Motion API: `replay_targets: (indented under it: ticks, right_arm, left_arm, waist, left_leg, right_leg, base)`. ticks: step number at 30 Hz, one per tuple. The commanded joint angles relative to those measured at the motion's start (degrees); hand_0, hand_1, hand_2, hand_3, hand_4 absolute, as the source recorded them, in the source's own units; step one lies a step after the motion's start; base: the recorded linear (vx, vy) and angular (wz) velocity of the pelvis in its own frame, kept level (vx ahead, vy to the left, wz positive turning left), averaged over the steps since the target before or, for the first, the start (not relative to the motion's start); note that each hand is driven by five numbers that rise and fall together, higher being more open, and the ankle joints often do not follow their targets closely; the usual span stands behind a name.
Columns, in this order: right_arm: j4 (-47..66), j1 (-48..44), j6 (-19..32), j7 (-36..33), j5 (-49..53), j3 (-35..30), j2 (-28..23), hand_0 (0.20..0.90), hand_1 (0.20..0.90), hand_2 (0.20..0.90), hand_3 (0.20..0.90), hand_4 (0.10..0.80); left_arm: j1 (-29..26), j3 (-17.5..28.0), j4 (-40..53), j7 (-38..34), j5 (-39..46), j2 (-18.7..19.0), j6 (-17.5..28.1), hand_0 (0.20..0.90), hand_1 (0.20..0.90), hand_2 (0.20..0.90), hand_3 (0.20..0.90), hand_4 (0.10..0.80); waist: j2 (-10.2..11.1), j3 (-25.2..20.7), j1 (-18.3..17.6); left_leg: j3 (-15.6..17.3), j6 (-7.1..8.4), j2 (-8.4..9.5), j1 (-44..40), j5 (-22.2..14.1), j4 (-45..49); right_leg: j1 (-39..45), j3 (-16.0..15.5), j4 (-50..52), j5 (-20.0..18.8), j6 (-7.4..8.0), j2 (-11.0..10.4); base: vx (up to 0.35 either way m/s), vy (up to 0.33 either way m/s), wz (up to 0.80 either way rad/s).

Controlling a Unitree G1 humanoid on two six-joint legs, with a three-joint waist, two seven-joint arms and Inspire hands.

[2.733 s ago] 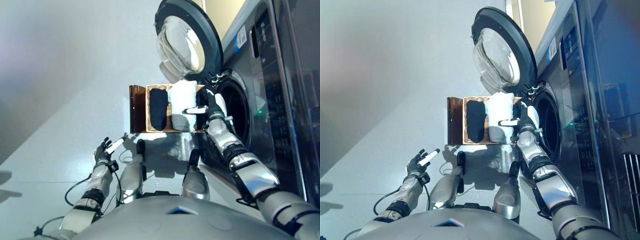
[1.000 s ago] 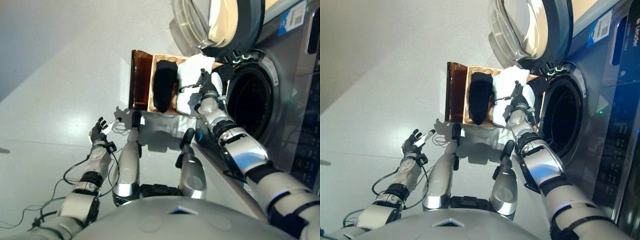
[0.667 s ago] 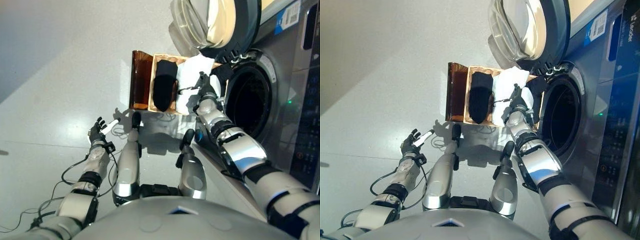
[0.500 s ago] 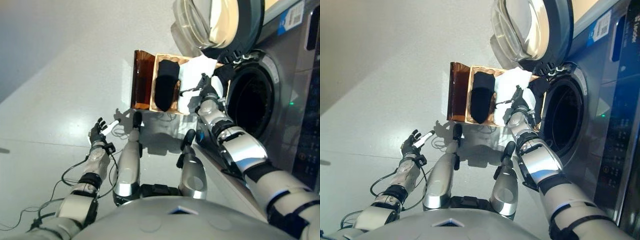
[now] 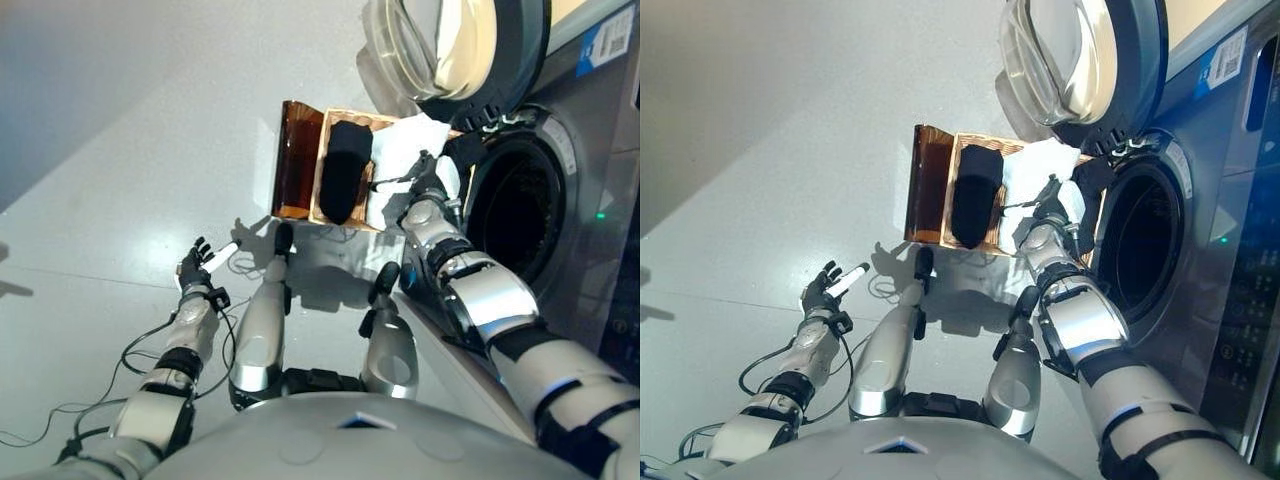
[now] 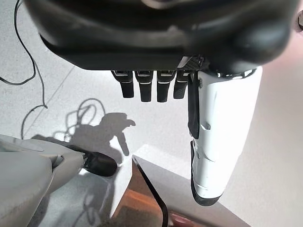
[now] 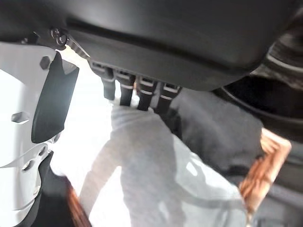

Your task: Pick up the clothes and place them into the washing machine

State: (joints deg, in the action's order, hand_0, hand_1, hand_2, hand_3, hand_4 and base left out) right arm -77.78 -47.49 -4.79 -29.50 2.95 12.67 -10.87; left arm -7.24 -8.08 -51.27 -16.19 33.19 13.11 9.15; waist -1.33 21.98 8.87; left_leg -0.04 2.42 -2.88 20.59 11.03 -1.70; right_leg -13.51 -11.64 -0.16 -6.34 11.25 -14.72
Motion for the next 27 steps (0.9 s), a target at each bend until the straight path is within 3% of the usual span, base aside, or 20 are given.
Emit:
replay_targets:
  ticks: [1, 17, 27]
  right_arm:
    - [-2.99, -1.82, 0.62, -3.9, 4.9, -2.29, -0.2, 0.9, 0.9, 0.9, 0.9, 0.8]
    - [-4.71, -3.23, -1.55, -7.13, 3.68, -1.94, 1.57, 0.9, 0.9, 0.9, 0.9, 0.8]
    - [-5.28, -5.73, -3.18, -6.72, 0.93, -1.35, 0.08, 0.9, 0.9, 0.9, 0.9, 0.8]
  left_arm:
    - [0.87, -1.7, 1.06, -1.2, -1.05, 2.84, 1.93, 0.9, 0.9, 0.9, 0.9, 0.8]
    - [1.69, -4.72, 4.8, -1.87, -0.98, 3.06, 2.35, 0.9, 0.9, 0.9, 0.9, 0.8]
    - [2.12, -5.15, 7.31, -1.7, -0.58, 4.31, 3.06, 0.9, 0.9, 0.9, 0.9, 0.8]
  waist:
    - [0.55, -0.78, 1.22]
    - [-1.4, -0.1, 3.04]
    - [-3.43, 0.63, 3.99]
  left_leg:
    - [2.32, 0.99, 1.42, 2.8, -7.33, 7.7]
    - [1.63, 0.58, 1.86, 3.81, -7.92, 8.93]
    - [0.75, -0.38, 2.49, 8.94, -10.49, 15.54]
  right_leg:
    - [-6.23, 2.54, 3.3, -3.0, -1.03, -2.51]
    - [-6.14, 1.98, 4.12, -2.12, -0.88, -2.87]
    - [-11.36, 3.27, 11.34, 0.99, -1.65, -3.16]
  base:
    - [0.0, 0.0, 0.0]
    - [0.003, 0.001, 0.01]
    - [-0.011, 0.005, 0.03]
